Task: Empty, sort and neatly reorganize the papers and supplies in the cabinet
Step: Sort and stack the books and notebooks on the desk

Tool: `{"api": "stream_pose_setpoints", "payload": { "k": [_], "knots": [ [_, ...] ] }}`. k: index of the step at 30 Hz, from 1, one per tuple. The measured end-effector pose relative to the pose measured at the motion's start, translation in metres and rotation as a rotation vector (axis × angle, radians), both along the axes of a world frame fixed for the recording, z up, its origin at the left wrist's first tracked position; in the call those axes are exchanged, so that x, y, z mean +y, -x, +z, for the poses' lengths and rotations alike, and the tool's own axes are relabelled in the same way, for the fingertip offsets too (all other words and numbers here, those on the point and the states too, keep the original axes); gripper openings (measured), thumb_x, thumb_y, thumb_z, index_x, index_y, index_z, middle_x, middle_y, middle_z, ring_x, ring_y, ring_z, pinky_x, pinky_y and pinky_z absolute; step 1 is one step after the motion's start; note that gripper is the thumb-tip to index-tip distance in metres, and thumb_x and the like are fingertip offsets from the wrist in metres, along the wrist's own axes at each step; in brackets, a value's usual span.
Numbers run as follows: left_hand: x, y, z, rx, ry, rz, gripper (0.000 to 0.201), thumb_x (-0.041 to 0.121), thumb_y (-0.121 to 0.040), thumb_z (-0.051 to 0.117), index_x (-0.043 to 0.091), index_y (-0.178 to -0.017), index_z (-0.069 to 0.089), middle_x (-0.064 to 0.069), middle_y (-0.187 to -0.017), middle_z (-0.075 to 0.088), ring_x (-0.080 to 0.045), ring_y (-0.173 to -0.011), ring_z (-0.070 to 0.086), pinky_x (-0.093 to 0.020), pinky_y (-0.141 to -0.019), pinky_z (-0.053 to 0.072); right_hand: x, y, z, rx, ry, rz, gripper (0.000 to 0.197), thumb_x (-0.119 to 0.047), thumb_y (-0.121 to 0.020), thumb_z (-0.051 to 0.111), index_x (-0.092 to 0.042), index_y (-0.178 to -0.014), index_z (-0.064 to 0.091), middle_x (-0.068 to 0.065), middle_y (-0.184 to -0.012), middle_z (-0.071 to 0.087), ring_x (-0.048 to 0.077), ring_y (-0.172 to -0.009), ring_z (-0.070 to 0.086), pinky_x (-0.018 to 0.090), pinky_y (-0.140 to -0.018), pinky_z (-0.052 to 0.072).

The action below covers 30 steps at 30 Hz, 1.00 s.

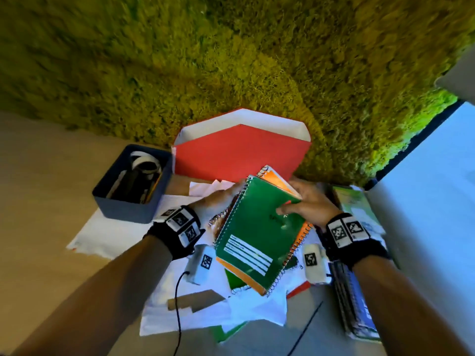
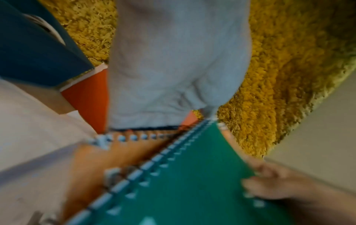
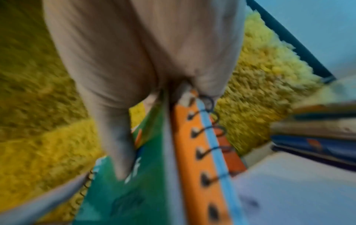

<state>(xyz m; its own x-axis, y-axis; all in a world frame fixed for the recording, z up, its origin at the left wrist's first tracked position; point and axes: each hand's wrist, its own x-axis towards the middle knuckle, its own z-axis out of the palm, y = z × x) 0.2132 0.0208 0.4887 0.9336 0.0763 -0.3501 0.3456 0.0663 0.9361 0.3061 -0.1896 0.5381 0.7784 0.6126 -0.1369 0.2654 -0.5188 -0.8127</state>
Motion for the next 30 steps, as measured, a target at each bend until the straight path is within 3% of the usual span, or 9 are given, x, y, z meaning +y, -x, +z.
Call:
{"api": "stream_pose_setpoints", "payload": {
  "k": [2, 5, 8, 11, 18, 21, 24, 27, 30],
  "knots": [
    [-0.004, 0.002, -0.014, 0.148, -0.316, 0.015, 0.055, 0.05, -0.1, 0.043, 0.008, -0.136, 0.049, -0.011, -0.137, 0.049, -0.027, -0.127, 0.049, -0.028, -0.094, 0.034, 0.012, -0.01, -0.031, -0.081, 0.057, -0.158, 0.044, 0.01, -0.072, 0.074, -0.002, -0.11, 0.056, 0.009, -0.097, 0.06, 0.026, -0.089, 0.058, 0.029, -0.073, 0.05],
    [0.002, 0.003, -0.043, 0.264, -0.777, -0.016, 0.041, 0.033, -0.092, 0.058, -0.001, -0.113, 0.061, -0.022, -0.12, 0.062, -0.034, -0.108, 0.061, -0.034, -0.08, 0.047, 0.023, -0.003, -0.074, -0.242, 0.394, -0.227, 0.062, -0.017, -0.074, 0.078, -0.008, -0.126, 0.046, 0.017, -0.117, 0.051, 0.035, -0.106, 0.053, 0.041, -0.088, 0.047],
    [0.005, 0.007, -0.062, 0.255, -0.912, -0.063, 0.029, 0.015, -0.086, 0.057, -0.007, -0.104, 0.063, -0.027, -0.112, 0.065, -0.039, -0.103, 0.064, -0.038, -0.075, 0.05, 0.027, 0.028, -0.099, -0.134, 0.586, -0.264, 0.079, -0.046, -0.074, 0.076, -0.011, -0.134, 0.038, 0.017, -0.127, 0.045, 0.037, -0.12, 0.046, 0.042, -0.1, 0.042],
    [0.005, 0.009, -0.066, 0.235, -0.993, -0.07, 0.023, 0.012, -0.084, 0.057, -0.002, -0.1, 0.066, -0.021, -0.107, 0.067, -0.036, -0.097, 0.065, -0.034, -0.071, 0.049, 0.027, 0.051, -0.111, -0.101, 0.606, -0.371, 0.093, -0.056, -0.069, 0.076, -0.013, -0.138, 0.033, 0.016, -0.129, 0.04, 0.038, -0.123, 0.04, 0.044, -0.103, 0.037],
    [-0.014, 0.009, -0.076, 0.209, -0.886, -0.02, 0.05, 0.042, -0.084, 0.072, 0.006, -0.112, 0.054, -0.01, -0.109, 0.061, -0.028, -0.101, 0.061, -0.032, -0.077, 0.048, 0.018, 0.062, -0.13, 0.218, 0.303, -0.813, 0.075, -0.047, -0.077, 0.074, -0.003, -0.128, 0.04, 0.022, -0.128, 0.044, 0.04, -0.121, 0.045, 0.044, -0.097, 0.04],
    [-0.015, 0.008, -0.085, 0.24, -0.818, 0.016, 0.052, 0.039, -0.081, 0.077, 0.004, -0.113, 0.055, -0.011, -0.112, 0.063, -0.028, -0.103, 0.062, -0.034, -0.083, 0.05, 0.008, 0.061, -0.132, 0.295, 0.094, -0.819, 0.037, -0.034, -0.092, 0.061, 0.002, -0.1, 0.064, 0.019, -0.095, 0.062, 0.035, -0.1, 0.06, 0.041, -0.09, 0.045],
    [-0.011, 0.007, -0.089, 0.269, -0.746, 0.086, 0.038, 0.032, -0.087, 0.071, 0.005, -0.111, 0.057, -0.013, -0.111, 0.065, -0.028, -0.099, 0.064, -0.035, -0.083, 0.054, -0.003, 0.06, -0.14, 0.418, -0.14, -0.813, 0.029, -0.034, -0.086, 0.067, -0.008, -0.098, 0.074, 0.01, -0.087, 0.073, 0.03, -0.084, 0.067, 0.048, -0.083, 0.055],
    [-0.004, 0.008, -0.09, 0.263, -0.577, 0.24, 0.035, 0.016, -0.093, 0.057, 0.004, -0.125, 0.05, -0.018, -0.121, 0.06, -0.034, -0.107, 0.06, -0.035, -0.086, 0.052, -0.009, 0.065, -0.127, 0.464, -0.292, -0.855, 0.023, -0.035, -0.088, 0.066, -0.012, -0.094, 0.067, 0.01, -0.062, 0.051, 0.021, -0.053, 0.048, 0.03, -0.048, 0.039],
    [0.007, 0.01, -0.093, 0.209, -0.361, 0.368, 0.022, 0.009, -0.094, 0.054, 0.001, -0.114, 0.052, -0.024, -0.111, 0.059, -0.037, -0.1, 0.061, -0.04, -0.078, 0.051, -0.015, 0.067, -0.108, 0.42, -0.364, -0.945, 0.018, -0.035, -0.097, 0.054, -0.017, -0.093, 0.054, 0.006, -0.056, 0.037, 0.017, -0.044, 0.038, 0.02, -0.042, 0.029]
  ]
}}
